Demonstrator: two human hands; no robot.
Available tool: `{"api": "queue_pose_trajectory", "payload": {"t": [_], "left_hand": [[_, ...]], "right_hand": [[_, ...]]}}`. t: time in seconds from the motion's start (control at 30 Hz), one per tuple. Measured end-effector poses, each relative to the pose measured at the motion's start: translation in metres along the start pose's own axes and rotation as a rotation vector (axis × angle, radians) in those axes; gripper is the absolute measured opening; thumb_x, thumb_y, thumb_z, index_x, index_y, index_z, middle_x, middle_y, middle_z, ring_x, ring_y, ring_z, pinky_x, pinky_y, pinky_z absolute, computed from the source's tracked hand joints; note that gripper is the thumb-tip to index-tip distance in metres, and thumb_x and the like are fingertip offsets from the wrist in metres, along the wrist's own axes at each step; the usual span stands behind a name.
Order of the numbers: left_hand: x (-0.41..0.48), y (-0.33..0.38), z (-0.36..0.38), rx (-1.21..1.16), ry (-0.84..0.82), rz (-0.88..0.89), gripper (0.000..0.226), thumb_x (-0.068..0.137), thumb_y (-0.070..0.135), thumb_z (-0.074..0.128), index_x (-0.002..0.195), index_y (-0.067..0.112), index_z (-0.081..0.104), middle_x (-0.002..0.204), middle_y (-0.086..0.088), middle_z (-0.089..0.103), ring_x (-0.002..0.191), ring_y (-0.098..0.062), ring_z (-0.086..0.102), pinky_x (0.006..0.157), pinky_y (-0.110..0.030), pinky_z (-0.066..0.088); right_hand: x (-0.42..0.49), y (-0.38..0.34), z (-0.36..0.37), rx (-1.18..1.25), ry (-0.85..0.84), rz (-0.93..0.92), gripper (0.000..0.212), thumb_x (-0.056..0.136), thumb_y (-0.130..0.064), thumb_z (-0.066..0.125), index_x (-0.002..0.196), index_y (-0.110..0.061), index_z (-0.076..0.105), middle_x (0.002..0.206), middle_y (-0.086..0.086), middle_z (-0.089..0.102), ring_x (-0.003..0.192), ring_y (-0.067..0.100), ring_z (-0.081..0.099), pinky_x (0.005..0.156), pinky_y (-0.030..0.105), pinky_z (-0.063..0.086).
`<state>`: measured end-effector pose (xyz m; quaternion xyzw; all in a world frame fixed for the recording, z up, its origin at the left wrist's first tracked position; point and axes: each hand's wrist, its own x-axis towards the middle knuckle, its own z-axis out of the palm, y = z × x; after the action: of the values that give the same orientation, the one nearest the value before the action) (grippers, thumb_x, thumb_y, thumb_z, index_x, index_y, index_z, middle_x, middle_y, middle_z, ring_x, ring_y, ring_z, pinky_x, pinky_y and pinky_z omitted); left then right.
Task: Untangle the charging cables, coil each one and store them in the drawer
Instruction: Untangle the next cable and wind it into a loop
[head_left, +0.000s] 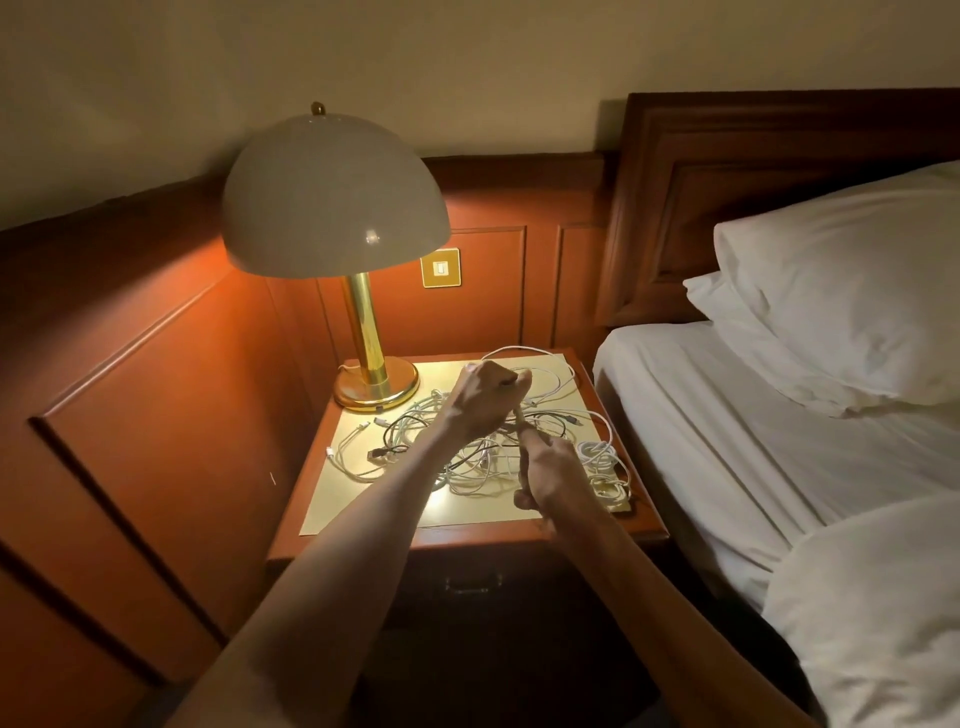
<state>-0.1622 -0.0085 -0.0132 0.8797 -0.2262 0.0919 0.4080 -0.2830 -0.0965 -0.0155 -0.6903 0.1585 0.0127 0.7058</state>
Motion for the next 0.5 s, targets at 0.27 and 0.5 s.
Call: {"api": "queue_pose_trajectory", "payload": {"t": [0.27,0.5], "left_hand": [[0.014,0.013,0.023,-0.203,-0.213,-0.141,0.058,0.102,0.049,0.036,0.059,0.014,0.055,0.05,-0.001,0.043,0.041,-0.009,0.037,0.044,-0.022,0.03],[0.033,0.024,0.07,-0.267,-0.303,-0.242,0.065,0.104,0.05,0.03,0.09,-0.003,0.065,0.068,-0.007,0.058,0.062,-0.021,0.054,0.062,-0.032,0.042]], "right_hand": [[0.037,-0.003,-0.07,-0.425,0.022,-0.246,0.022,0.098,-0.026,0.062,0.119,-0.021,0.059,0.094,-0.003,0.063,0.076,0.015,0.067,0.052,0.029,0.059],[0.069,-0.003,-0.111,-0.328,0.109,-0.281,0.019,0.093,-0.023,0.069,0.109,-0.013,0.075,0.088,0.001,0.077,0.067,0.016,0.075,0.066,0.037,0.063]]}}
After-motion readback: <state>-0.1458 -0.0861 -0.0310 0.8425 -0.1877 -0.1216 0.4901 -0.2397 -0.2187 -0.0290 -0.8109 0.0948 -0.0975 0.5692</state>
